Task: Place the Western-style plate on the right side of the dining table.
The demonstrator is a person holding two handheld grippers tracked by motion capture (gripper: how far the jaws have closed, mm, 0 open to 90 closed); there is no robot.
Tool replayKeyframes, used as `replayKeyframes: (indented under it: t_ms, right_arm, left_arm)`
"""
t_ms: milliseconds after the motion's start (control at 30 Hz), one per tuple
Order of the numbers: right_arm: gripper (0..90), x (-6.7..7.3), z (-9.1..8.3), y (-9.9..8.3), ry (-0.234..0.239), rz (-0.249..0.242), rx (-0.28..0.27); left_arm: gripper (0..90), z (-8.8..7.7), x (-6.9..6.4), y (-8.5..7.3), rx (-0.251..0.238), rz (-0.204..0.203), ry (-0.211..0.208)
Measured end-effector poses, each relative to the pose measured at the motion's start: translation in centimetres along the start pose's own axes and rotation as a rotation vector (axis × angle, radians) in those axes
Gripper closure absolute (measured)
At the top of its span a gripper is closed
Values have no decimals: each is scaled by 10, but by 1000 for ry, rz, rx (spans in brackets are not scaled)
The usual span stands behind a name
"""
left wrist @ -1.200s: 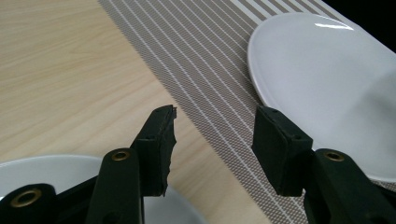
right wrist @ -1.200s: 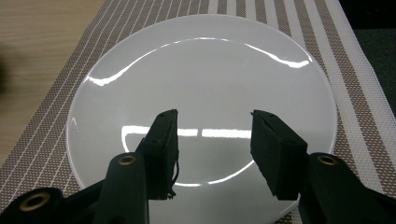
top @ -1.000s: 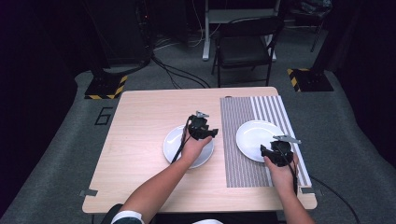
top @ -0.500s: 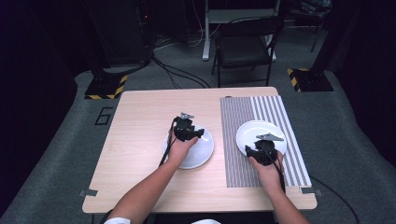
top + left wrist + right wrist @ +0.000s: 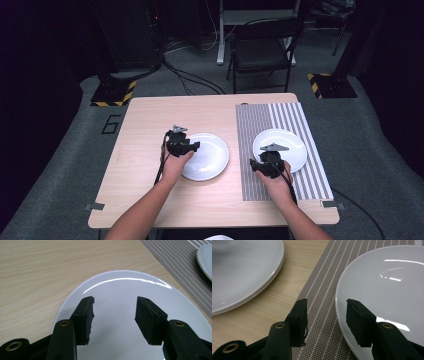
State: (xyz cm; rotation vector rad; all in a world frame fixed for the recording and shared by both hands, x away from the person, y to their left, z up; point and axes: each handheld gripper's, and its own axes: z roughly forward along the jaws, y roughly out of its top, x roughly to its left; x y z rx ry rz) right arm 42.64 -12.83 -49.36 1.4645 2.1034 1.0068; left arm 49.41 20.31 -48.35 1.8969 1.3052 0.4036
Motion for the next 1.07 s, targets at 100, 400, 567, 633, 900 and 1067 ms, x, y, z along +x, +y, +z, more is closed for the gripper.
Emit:
replayKeyframes:
  t_ms: [100, 400, 567, 633, 900, 1067]
  right_arm:
    - [514, 4, 1, -3, 31, 7, 6]
    - [505, 18, 1, -13, 91, -19, 4]
    - [496, 24, 0, -16, 84, -51, -7]
    - [494, 25, -1, -17, 82, -58, -13]
    - [479, 35, 2, -22, 94, -134, -13]
    - [465, 40, 4, -23, 104, -166, -7]
  left_arm:
    - [483, -5, 6, -6, 1, 1, 6]
    - [479, -20, 23, -23, 23, 19, 17]
    - [477, -26, 31, -32, 13, 6, 9]
    - [478, -29, 36, -35, 23, -3, 6]
    - [471, -37, 46, -38, -6, -8, 50]
    - [456, -35, 54, -40, -18, -48, 61]
